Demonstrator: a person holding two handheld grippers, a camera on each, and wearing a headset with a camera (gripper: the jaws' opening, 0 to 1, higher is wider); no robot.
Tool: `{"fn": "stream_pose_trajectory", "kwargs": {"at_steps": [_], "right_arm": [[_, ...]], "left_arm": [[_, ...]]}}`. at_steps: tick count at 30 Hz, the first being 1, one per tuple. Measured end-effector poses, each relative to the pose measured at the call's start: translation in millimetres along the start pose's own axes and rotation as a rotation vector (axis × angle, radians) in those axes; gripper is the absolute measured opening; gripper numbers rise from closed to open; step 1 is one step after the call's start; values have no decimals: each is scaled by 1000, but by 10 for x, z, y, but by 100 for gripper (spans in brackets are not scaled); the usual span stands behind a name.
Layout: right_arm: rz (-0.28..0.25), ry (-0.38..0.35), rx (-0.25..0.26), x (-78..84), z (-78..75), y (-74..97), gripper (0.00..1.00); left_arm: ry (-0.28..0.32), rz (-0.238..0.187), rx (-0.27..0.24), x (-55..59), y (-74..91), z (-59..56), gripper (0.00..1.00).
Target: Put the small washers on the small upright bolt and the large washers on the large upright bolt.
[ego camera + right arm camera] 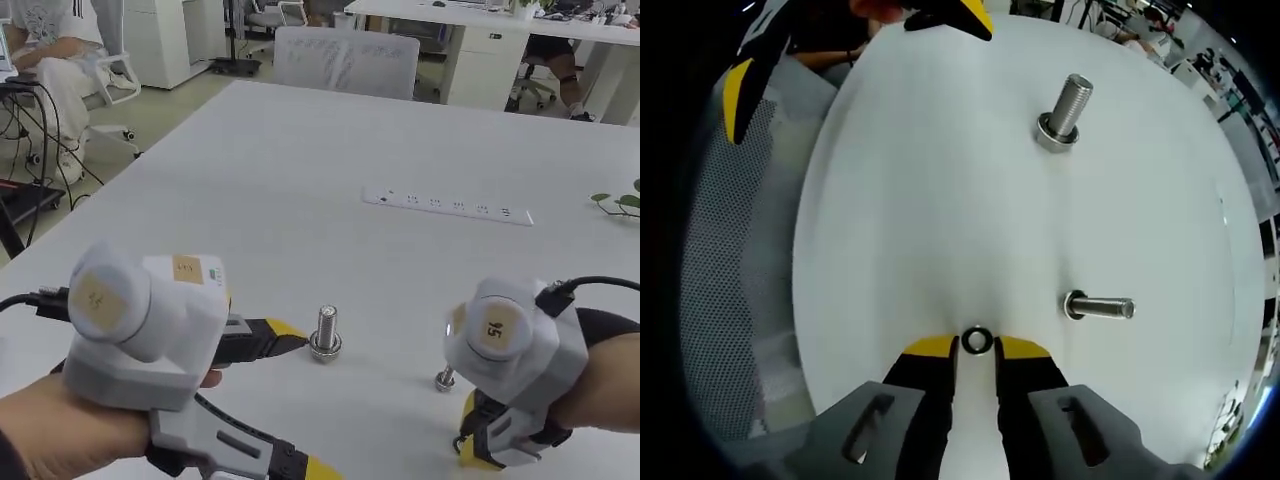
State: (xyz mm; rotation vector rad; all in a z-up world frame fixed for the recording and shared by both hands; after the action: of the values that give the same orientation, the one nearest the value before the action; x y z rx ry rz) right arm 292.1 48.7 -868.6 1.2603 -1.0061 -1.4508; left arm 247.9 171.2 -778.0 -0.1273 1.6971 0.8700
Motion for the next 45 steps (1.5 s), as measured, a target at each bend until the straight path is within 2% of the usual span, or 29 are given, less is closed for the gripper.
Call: {"fn": "stream_pose_trajectory", "kwargs": {"at_steps": [15,25,45], "right_arm": [[25,25,-10,-5,-15,1,13],[15,17,-13,-1,6,12,13],[-11,-25,20,52,-76,321,13]], "left_arm": [[2,0,0,-7,5,2,87],[0,2,3,-6,9,-18,87],[-2,0,2,-9,9,-9,87]]}}
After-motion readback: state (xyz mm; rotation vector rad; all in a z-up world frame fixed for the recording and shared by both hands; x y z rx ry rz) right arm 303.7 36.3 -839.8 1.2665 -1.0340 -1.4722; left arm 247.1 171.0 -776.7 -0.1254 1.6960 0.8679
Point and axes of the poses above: the centre of the closed fingertips' face, and the gripper's own axes: y roughly backward along the fingers, z roughly to its left, x roughly out of its underside, the point moved 1 cm from there along y, roughly backward along the fingers, and after that the axes turned 9 degrees about -x, right-handed, at the moved point
